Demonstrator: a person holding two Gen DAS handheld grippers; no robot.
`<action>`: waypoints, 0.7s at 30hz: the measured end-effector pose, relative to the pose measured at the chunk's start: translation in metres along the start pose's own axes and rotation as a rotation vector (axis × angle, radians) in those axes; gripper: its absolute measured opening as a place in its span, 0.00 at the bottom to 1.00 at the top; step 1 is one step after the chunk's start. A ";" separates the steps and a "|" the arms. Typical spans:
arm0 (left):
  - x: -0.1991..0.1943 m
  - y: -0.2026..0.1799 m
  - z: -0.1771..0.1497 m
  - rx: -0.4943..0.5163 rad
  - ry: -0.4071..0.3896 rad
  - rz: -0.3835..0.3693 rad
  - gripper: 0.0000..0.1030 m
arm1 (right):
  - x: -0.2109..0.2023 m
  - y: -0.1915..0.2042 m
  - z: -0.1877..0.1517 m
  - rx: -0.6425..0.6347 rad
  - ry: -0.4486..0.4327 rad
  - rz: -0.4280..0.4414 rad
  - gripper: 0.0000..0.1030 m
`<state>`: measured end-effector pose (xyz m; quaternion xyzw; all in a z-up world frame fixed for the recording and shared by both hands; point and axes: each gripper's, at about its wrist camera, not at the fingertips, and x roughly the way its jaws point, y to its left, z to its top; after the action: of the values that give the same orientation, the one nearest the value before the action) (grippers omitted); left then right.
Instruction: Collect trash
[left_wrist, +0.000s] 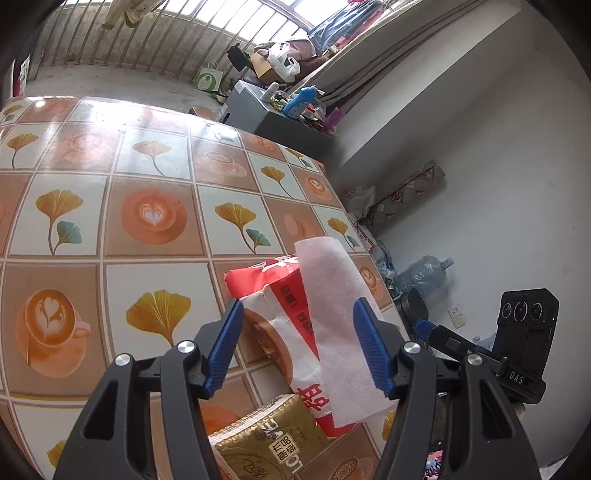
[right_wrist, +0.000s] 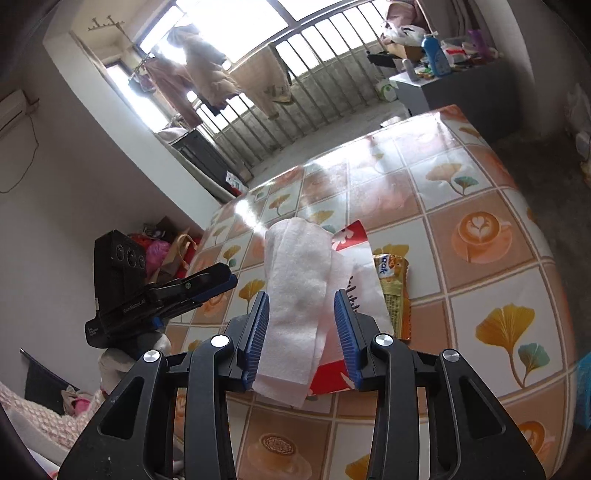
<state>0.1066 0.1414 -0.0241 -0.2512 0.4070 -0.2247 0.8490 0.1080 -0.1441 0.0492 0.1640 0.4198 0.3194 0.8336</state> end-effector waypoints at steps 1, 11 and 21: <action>0.003 -0.001 0.000 -0.001 0.010 -0.006 0.53 | 0.003 0.005 -0.002 -0.037 0.009 -0.017 0.36; 0.030 -0.004 0.007 -0.048 0.067 -0.066 0.34 | 0.041 0.023 -0.022 -0.287 0.084 -0.189 0.29; 0.037 -0.007 0.006 -0.020 0.081 -0.030 0.32 | -0.007 -0.032 -0.028 -0.056 0.014 -0.054 0.00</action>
<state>0.1313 0.1155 -0.0377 -0.2563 0.4396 -0.2434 0.8257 0.0952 -0.1727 0.0195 0.1271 0.4209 0.3093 0.8432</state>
